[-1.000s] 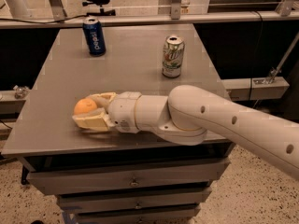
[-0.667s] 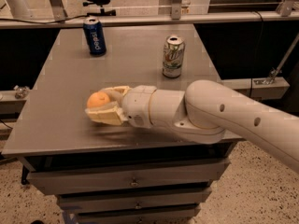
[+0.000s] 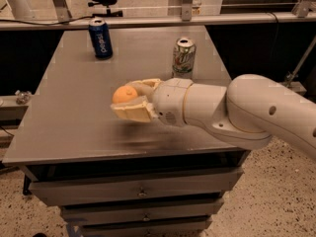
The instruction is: Move orange near 7up can
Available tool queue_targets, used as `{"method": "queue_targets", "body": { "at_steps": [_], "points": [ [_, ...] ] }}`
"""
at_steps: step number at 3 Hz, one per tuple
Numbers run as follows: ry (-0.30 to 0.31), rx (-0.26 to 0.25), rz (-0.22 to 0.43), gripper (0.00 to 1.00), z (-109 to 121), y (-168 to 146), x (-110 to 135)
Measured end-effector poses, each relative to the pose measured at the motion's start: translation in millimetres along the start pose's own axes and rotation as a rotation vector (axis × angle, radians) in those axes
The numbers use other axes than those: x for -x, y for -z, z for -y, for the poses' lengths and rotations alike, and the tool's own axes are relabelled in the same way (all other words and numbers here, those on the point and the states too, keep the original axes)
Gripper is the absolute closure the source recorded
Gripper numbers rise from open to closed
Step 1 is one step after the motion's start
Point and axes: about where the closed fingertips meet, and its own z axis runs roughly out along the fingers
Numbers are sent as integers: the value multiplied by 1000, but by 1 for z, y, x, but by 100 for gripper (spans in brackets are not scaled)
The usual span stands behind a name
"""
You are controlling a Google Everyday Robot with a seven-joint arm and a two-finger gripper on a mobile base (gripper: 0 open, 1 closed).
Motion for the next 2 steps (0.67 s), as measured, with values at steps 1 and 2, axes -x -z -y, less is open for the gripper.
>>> {"method": "queue_targets", "body": {
  "at_steps": [1,2],
  "points": [
    [14,-8,-16,100,3,4,-3],
    [43,-66,-45,100,37,22,-13]
  ]
}}
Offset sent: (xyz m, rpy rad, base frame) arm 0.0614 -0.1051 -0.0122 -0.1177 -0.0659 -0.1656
